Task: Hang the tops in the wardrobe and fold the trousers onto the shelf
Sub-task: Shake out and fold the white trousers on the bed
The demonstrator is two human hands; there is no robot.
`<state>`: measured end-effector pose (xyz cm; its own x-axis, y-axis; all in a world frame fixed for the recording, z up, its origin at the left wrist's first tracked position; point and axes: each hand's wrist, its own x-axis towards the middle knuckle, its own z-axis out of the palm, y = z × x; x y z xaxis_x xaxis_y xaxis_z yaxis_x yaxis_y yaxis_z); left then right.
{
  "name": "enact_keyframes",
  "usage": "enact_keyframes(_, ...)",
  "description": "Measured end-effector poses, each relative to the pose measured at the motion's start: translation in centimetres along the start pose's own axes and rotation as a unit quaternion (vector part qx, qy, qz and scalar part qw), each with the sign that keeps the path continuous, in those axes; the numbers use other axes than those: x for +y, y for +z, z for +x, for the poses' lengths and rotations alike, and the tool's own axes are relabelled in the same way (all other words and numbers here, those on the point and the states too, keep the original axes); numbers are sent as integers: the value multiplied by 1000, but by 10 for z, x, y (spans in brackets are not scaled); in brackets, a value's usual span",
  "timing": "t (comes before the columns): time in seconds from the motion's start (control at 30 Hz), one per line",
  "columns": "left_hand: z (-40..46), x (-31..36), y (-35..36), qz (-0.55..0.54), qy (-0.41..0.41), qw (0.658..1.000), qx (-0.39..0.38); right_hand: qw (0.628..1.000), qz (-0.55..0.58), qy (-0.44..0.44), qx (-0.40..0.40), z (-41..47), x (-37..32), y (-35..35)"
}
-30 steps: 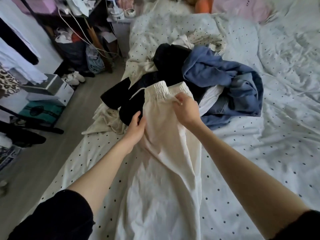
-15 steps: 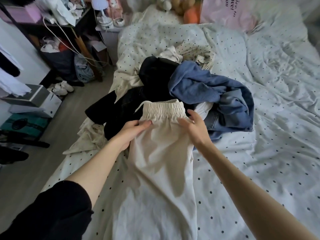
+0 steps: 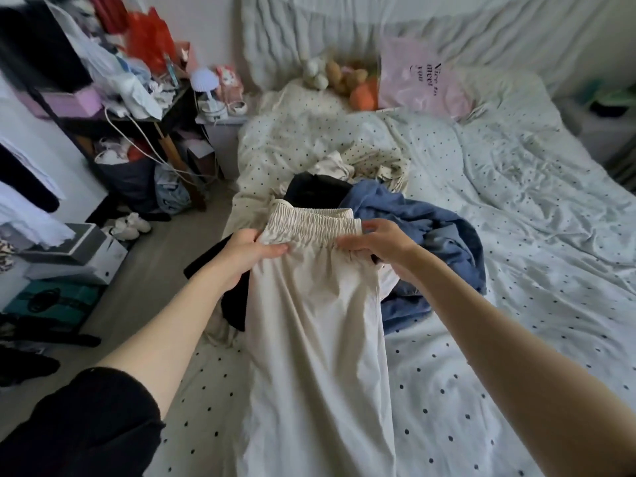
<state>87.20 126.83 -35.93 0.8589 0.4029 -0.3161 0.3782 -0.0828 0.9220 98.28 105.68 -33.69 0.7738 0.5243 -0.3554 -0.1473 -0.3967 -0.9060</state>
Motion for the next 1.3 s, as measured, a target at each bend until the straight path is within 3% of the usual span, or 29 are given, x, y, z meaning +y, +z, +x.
enact_keyframes(0.33,-10,17,-24,56,31,998,0,988,-120,-76,64,5,-24,37)
enact_keyframes(0.4,-20,13,-26,48,26,998,-30,981,-151,-104,67,-4,-23,41)
enact_keyframes(0.53,-41,16,-29,20,41,996,-74,953,-254,-132,104,-27,-25,41)
enact_keyframes(0.6,-61,13,-29,47,84,994,-42,933,-295,-162,128,-50,-19,43)
enact_keyframes(0.7,-100,-12,-23,150,151,977,23,872,-382,-254,173,-96,8,50)
enact_keyframes(0.8,-150,-58,-11,289,234,926,65,844,-428,-289,144,-145,46,64)
enact_keyframes(0.93,-214,-129,11,445,271,853,36,793,-517,-305,105,-198,107,86)
enact_keyframes(1.07,-247,-171,18,494,207,844,-14,763,-573,-290,76,-221,152,94)
enact_keyframes(1.2,-257,-175,29,461,238,853,54,768,-608,-201,13,-234,187,96)
enact_keyframes(1.3,-256,-180,53,512,235,825,-48,773,-615,-143,-60,-238,205,96)
